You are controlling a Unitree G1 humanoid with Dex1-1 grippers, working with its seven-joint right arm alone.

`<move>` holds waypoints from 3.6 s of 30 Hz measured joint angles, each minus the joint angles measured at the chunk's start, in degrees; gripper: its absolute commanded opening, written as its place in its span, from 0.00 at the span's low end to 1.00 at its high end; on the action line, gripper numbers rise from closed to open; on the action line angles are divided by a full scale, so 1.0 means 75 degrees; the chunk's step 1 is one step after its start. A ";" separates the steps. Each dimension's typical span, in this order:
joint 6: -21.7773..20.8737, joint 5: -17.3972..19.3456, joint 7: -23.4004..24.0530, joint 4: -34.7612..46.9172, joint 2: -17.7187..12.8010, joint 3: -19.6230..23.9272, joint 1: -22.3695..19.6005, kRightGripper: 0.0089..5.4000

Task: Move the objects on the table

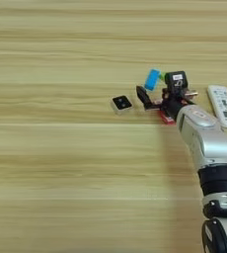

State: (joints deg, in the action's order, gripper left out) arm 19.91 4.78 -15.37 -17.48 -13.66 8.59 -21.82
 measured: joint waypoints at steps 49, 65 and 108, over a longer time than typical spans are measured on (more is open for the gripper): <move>0.1878 0.0452 0.0099 0.0551 -0.0076 0.0347 0.0528 0.99; 0.2378 0.0815 -0.0055 0.0330 -0.0237 0.0501 0.0227 0.99; 0.2600 0.0741 -0.0213 0.0192 -0.0631 0.0060 0.0118 0.72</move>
State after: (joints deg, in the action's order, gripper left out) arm 39.41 10.34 -16.97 -16.04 -18.40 9.04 -20.93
